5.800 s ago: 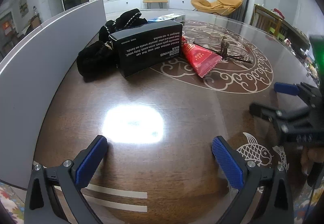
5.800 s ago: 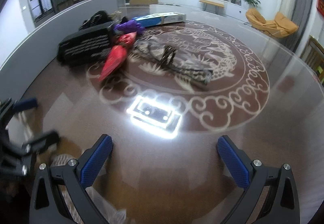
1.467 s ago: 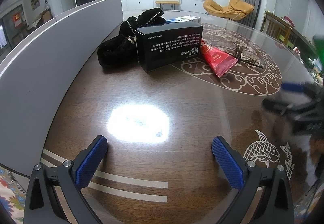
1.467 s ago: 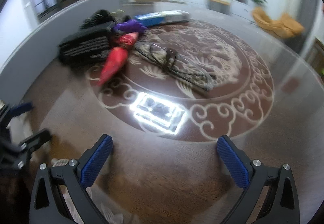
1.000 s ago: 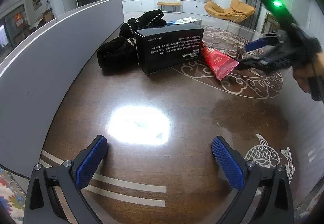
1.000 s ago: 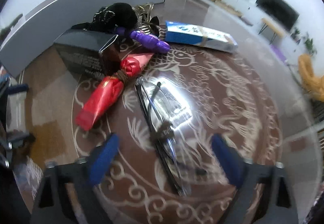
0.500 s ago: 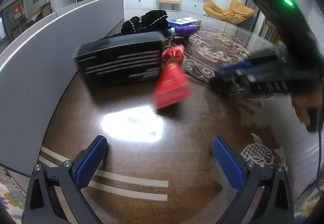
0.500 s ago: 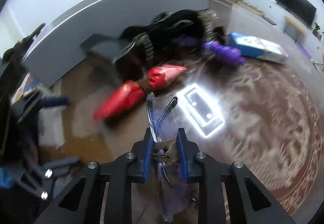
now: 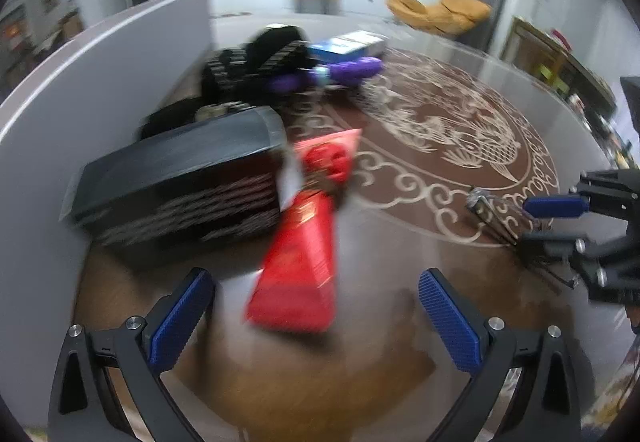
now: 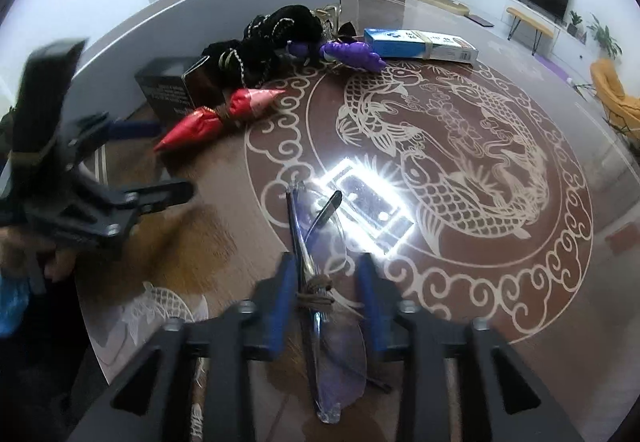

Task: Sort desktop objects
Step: 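Grasp the eyeglasses with the right gripper while the left gripper grasps the red candy, then carry the candy and eyeglasses into the bin and release them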

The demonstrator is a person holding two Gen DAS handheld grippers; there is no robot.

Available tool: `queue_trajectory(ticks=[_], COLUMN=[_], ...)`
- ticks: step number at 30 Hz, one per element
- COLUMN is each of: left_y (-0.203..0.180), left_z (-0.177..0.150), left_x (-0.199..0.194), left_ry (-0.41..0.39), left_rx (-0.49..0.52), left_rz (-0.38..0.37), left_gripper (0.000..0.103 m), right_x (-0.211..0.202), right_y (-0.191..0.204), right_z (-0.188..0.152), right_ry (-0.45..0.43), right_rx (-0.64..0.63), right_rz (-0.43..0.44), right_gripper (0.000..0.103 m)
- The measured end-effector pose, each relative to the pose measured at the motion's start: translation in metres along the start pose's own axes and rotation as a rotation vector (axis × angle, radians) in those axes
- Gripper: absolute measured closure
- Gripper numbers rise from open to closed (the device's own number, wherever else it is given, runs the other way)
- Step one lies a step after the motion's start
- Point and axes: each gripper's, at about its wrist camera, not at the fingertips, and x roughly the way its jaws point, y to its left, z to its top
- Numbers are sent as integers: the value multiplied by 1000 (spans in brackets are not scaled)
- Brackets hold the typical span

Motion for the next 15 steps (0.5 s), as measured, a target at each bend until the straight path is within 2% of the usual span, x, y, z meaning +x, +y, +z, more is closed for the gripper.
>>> queue_trajectory(ticks=[1, 2, 3, 4, 5, 6, 7, 8, 9, 10, 15], left_y=[-6, -13, -20, -25, -27, -27, -27, -24, -20, -17, 2], left_z=[4, 7, 11, 14, 16, 16, 13, 6, 0, -7, -22], left_x=[3, 4, 5, 4, 5, 3, 1, -4, -10, -20, -71], left_ry=[1, -1, -7, -8, 0, 0, -2, -4, -11, -30, -120], left_rx=[28, 59, 88, 103, 105, 100, 91, 77, 50, 24, -86], left_rz=[6, 22, 4, 6, 6, -14, -33, -53, -95, -135, -210], left_gripper=[7, 23, 46, 60, 79, 84, 85, 85, 86, 86, 86], right_x=[-1, -2, 1, 2, 5, 7, 9, 8, 6, -1, -30], right_y=[0, 2, 5, 5, 7, 8, 10, 11, 11, 9, -7], right_z=[-2, -3, 2, 2, 3, 4, 3, 2, 1, -1, -5], right_ry=[-3, -5, -3, 4, 14, 23, 35, 34, 42, 36, -17], right_rx=[-10, -28, -40, -54, -71, -83, -94, -97, -90, -73, 25], right_rz=[0, -5, -6, -4, -7, -8, -14, -25, -35, -44, -48], right_gripper=[48, 47, 47, 47, 47, 52, 77, 78, 84, 84, 84])
